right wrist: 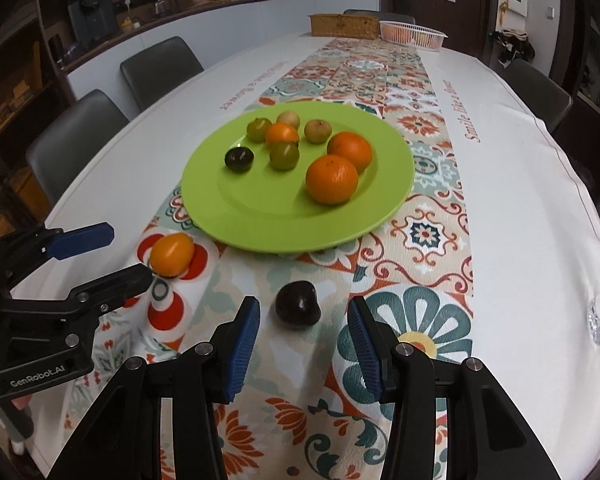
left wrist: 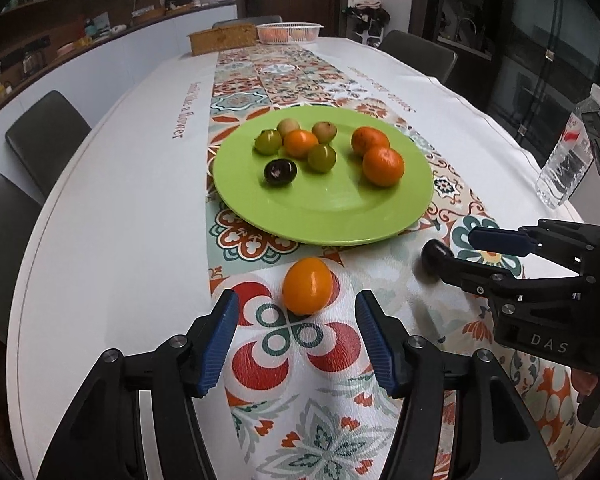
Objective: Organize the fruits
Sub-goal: 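Close the left tool on the orange tomato while the right tool grasps the plum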
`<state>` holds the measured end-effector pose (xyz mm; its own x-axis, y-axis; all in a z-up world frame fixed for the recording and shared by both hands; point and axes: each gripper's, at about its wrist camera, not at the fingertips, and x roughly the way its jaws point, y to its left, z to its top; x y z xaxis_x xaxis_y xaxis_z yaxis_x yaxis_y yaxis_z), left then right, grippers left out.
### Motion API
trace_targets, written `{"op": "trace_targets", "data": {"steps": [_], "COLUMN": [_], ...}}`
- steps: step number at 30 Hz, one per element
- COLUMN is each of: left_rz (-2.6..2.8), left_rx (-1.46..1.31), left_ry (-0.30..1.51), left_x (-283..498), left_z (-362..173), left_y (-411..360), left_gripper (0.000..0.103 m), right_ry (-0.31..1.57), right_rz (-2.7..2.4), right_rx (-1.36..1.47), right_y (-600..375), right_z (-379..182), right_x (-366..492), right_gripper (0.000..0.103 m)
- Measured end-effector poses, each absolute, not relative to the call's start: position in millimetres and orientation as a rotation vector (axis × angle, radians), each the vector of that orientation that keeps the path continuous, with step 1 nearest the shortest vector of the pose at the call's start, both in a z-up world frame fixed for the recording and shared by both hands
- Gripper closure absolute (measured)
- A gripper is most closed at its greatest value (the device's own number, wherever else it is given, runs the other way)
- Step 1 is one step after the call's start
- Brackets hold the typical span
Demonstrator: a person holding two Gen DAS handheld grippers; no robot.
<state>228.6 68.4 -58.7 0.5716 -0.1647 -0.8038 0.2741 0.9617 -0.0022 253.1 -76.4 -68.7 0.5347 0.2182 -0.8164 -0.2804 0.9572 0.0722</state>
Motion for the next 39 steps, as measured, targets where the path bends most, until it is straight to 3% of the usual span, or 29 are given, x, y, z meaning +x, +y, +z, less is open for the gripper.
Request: {"op": "trace_targets", "data": {"steps": [9,15,21,24,39], "left_rz": [-0.283,-0.291,-0.304,-0.315,-0.316], "left_rx": [0.141,0.116,0.092,0.084,0.086], "left_ry": [0.949,0.979,1.01,1.013,0.943], "left_x": [245.9,255.9,260.2,260.3,233.8], "left_z": [-70.3,-77.8,-84.6,-84.8,-53.9], "left_y": [65.8,64.5,62.7,62.1,51.8], "left_gripper": [0.045,0.058,0.071,0.072,0.072], "right_ry": [0.995,1.002,1.01,1.01,0.939], "right_rz": [0.304,0.315,0.316,0.327,0.372], "right_rx": [-0.084,-0.092,-0.101,-0.097,-0.075], "right_y": [-71.6,-67.8,-66.9,-66.4,-71.1], "right_z": [-80.5,-84.6,-88.3,-88.5,-61.3], "right_x": [259.9,263.4,267.4,267.7,251.6], "right_gripper": [0.056,0.057,0.07,0.074,0.075]}}
